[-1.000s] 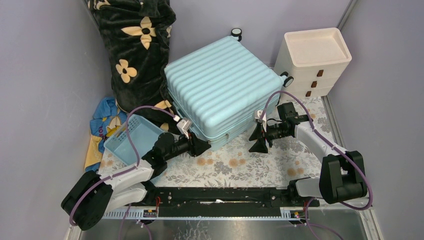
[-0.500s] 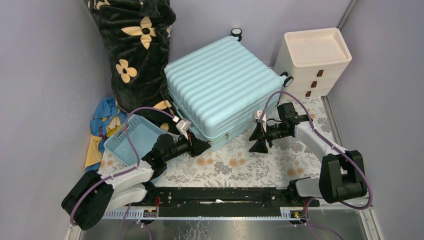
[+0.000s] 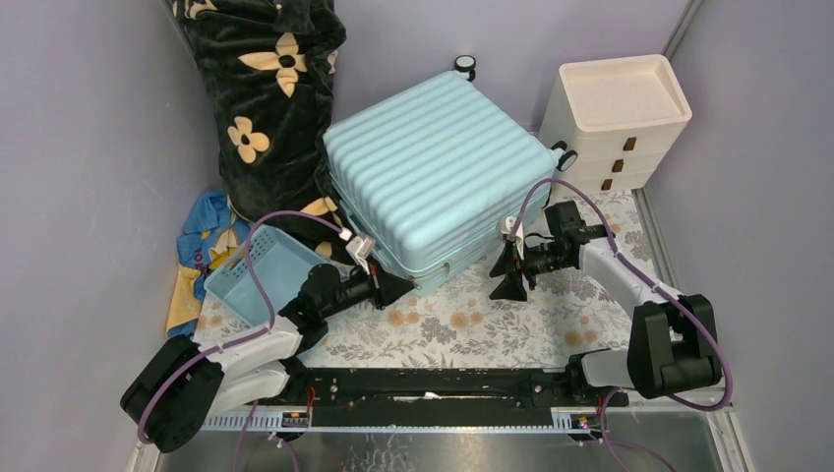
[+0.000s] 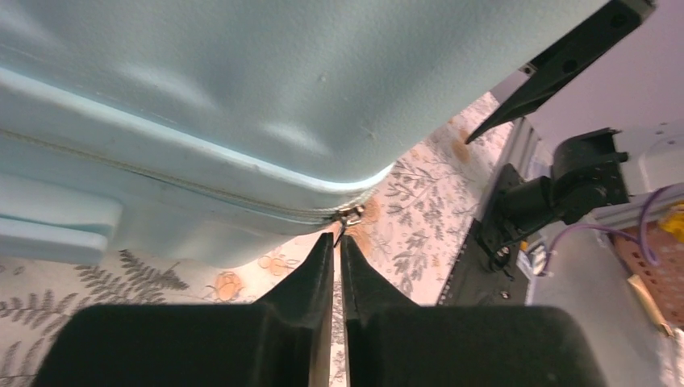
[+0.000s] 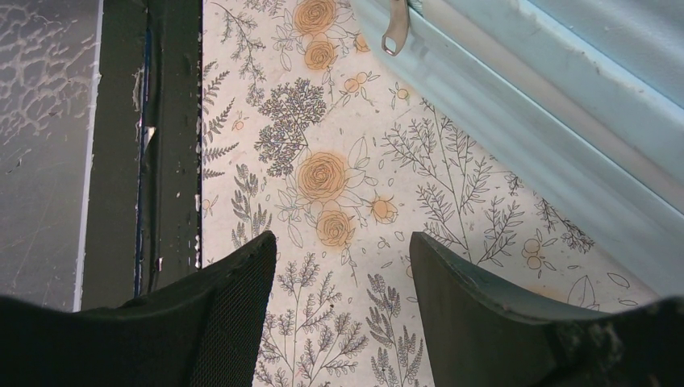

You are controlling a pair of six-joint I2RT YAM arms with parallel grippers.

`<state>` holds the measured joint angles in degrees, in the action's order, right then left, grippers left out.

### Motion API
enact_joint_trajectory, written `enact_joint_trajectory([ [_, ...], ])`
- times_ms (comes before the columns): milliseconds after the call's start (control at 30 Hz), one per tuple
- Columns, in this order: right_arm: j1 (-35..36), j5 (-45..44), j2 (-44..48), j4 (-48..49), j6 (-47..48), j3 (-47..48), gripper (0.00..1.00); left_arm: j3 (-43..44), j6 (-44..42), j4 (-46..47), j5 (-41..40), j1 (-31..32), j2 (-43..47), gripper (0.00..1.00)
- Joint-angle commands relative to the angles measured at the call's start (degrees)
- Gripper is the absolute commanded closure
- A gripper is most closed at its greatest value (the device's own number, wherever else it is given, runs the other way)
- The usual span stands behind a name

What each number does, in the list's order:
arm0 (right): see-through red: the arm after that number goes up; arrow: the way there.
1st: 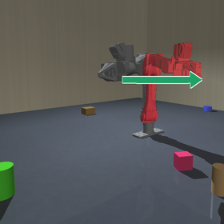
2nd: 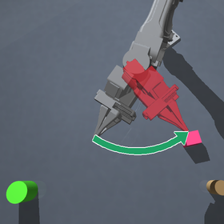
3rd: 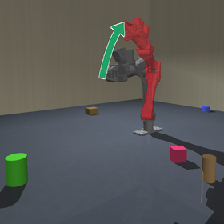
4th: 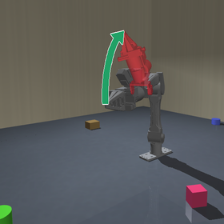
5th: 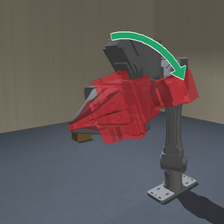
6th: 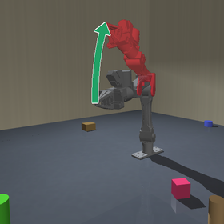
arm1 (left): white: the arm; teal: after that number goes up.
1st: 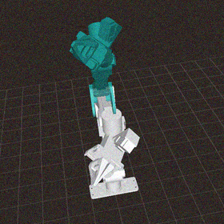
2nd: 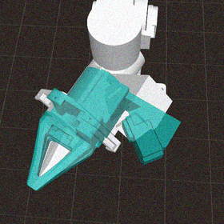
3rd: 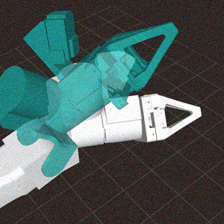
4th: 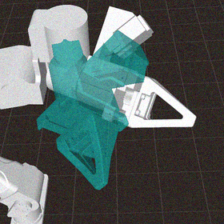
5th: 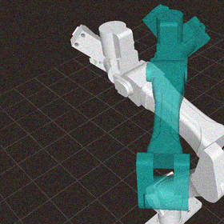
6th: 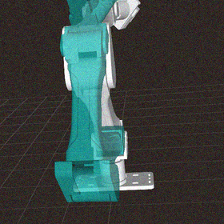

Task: Open, take out, and arrange the luggage
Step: Unzip the luggage at the center of the board.

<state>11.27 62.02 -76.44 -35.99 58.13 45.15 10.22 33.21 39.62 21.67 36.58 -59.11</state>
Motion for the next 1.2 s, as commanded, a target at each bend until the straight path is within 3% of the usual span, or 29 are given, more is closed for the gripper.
enact_joint_trajectory([
  [0,0.7,1.1,-0.3,-1.2,1.3,2.2,0.31,0.2,-0.2,4.2,0.5,-0.4,-0.6,0.95],
  [33,0.7,1.1,-0.4,-1.2,1.4,2.2,0.31,0.2,-0.2,4.3,0.6,-0.4,-0.4,1.0],
  [300,0.9,0.8,-0.6,-1.6,1.8,2.4,0.31,-0.5,-0.9,1.5,-0.4,-0.4,2.9,1.0],
  [367,0.9,0.8,-0.7,-1.7,1.9,2.4,0.31,-0.8,-0.4,0.7,-1.0,-0.4,3.7,0.88],
  [433,1.0,0.7,-0.8,-1.7,1.9,2.5,0.31,-1.1,-0.1,1.1,-1.2,-0.4,4.0,0.84],
  [933,1.1,0.5,-1.3,-2.2,2.2,2.7,0.31,-1.3,2.5,3.8,-3.7,-0.4,1.5,0.71],
  [1167,1.2,0.3,-1.5,-2.4,2.5,2.8,0.31,-2.4,3.6,4.9,-5.4,0.0,3.6,0.7],
])
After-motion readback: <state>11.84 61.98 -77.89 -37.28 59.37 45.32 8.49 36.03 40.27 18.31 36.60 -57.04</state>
